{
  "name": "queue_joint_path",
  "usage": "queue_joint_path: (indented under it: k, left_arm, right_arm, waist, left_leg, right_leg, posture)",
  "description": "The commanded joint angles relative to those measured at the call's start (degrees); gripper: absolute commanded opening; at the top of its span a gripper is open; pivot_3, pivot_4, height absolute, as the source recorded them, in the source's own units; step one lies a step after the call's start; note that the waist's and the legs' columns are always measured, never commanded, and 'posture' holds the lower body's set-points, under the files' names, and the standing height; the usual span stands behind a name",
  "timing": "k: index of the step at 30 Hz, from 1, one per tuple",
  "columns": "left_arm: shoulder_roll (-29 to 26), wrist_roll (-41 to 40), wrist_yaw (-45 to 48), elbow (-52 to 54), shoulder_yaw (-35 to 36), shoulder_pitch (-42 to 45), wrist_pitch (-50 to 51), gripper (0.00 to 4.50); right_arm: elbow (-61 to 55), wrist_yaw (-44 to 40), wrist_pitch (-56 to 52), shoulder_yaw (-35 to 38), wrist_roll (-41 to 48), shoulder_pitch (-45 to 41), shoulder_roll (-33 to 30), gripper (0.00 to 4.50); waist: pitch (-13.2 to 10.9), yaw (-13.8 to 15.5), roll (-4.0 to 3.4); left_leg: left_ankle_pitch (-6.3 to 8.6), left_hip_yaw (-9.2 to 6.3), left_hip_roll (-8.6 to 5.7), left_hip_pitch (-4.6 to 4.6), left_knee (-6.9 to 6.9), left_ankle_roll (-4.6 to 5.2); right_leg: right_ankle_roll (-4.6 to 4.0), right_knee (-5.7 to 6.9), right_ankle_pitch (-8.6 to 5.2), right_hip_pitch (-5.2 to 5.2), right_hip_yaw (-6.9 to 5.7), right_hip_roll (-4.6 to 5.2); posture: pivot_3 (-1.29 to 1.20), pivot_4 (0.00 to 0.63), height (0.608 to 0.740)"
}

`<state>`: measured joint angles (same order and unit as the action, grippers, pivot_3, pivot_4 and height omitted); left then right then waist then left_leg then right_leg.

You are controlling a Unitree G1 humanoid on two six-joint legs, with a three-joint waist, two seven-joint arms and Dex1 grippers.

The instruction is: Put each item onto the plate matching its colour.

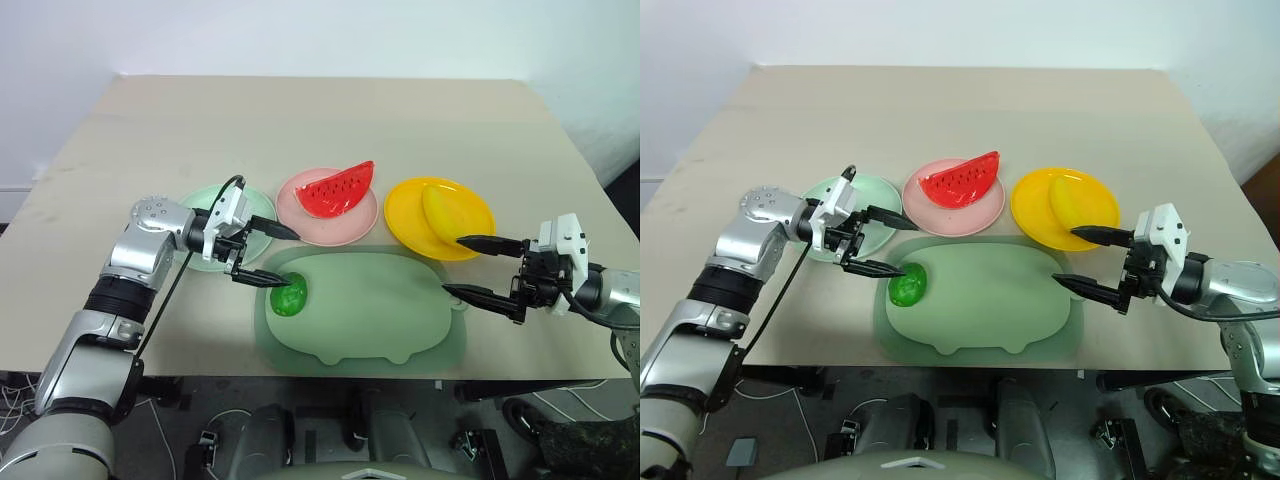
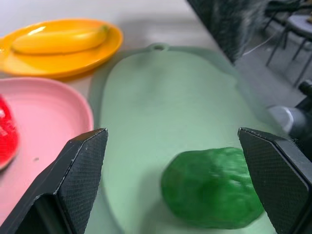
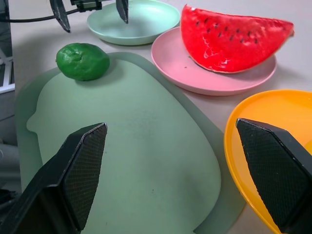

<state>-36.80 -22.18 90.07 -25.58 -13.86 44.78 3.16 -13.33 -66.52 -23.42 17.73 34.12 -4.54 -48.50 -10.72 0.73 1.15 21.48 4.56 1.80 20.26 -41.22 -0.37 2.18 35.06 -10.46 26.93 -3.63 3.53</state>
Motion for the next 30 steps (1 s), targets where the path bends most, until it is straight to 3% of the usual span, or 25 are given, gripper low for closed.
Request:
queue_joint_path:
  k: [1, 4, 11, 17, 22, 26, 28, 30]
  left_arm:
    - [0.1, 0.9, 2.1, 2.4, 1.6, 2.5, -4.7, 4.5]
    - [-2.3, -1.1, 2.4, 1.2, -2.8, 5.6, -10.4, 4.5]
    - [-10.5, -10.6, 2.4, -5.8, -26.0, 18.6, -30.0, 4.5]
    - [-11.3, -15.5, 2.4, -10.8, -40.1, 26.0, -37.8, 4.5]
    - [-8.9, -17.9, 2.4, -12.6, -40.1, 26.1, -33.4, 4.5]
    - [-5.9, -17.3, 2.4, -12.9, -31.7, 25.4, -19.0, 4.5]
    - [-5.4, -13.4, 0.3, -12.0, -28.1, 25.4, -11.5, 4.5]
    - [-6.5, -11.5, -3.3, -7.3, -25.6, 25.1, 1.9, 4.5]
  right_arm:
    - [-1.7, 0.4, -0.1, 0.0, 1.2, -0.2, 0.1, 4.49]
    - [-1.4, 0.7, -0.3, -0.5, 1.3, -0.7, 0.3, 4.49]
    - [-1.0, 1.6, -0.4, -1.2, 1.4, -1.8, 1.0, 4.49]
    - [-1.4, 2.8, -0.6, -1.5, 1.5, -1.8, 1.6, 4.49]
    - [-2.3, 3.8, -0.9, -1.7, 1.6, -1.5, 2.3, 4.49]
    - [-2.9, 4.3, -1.3, -1.6, 1.7, -1.1, 2.6, 4.49]
    - [-2.8, 4.4, -1.3, -1.7, 1.6, -1.0, 2.6, 4.49]
    - [-2.9, 4.7, -1.4, -2.0, 1.6, -1.0, 2.8, 4.49]
  waist:
    - [0.0, 0.0, 0.0]
    - [0.0, 0.0, 0.02]
    - [0.0, 0.1, 0.04]
    - [0.0, 0.0, 0.05]
    - [0.0, 0.1, 0.05]
    - [0.0, 0.1, 0.08]
    - [0.0, 0.0, 0.08]
    - [-0.1, -0.1, 0.09]
  left_leg:
    - [0.0, 0.0, 0.0, 0.0, 0.0, 0.0]
    - [0.0, 0.01, 0.0, 0.01, -0.03, 0.0]
    - [0.0, -0.01, -0.02, -0.01, -0.05, 0.0]
    - [0.0, 0.0, -0.03, 0.01, -0.05, 0.0]
    - [0.0, 0.0, -0.03, 0.01, -0.05, 0.0]
    - [0.0, -0.01, -0.03, 0.04, -0.08, 0.01]
    - [0.0, -0.01, -0.03, 0.04, -0.08, 0.01]
    - [0.0, -0.01, -0.03, 0.02, -0.07, 0.01]
  right_leg:
    - [0.0, 0.0, 0.0, 0.0, 0.0, 0.0]
    - [0.0, 0.0, 0.0, 0.0, 0.0, 0.01]
    - [0.0, 0.0, 0.0, -0.04, 0.02, 0.02]
    - [-0.01, -0.02, -0.01, -0.04, 0.02, 0.01]
    - [-0.01, -0.02, -0.01, -0.04, 0.02, 0.01]
    - [-0.01, -0.01, -0.01, -0.04, 0.01, 0.0]
    - [0.0, -0.01, -0.01, -0.04, 0.01, 0.0]
    - [0.0, -0.01, -0.01, -0.04, 0.02, -0.02]
  posture:
    - [0.0, 0.15, 0.736]
    - [0.0, 0.15, 0.736]
    - [0.0, 0.15, 0.736]
    - [0.0, 0.15, 0.736]
    - [0.0, 0.15, 0.736]
    - [0.0, 0.15, 0.736]
    - [0.0, 0.15, 0.736]
    - [0.0, 0.15, 0.736]
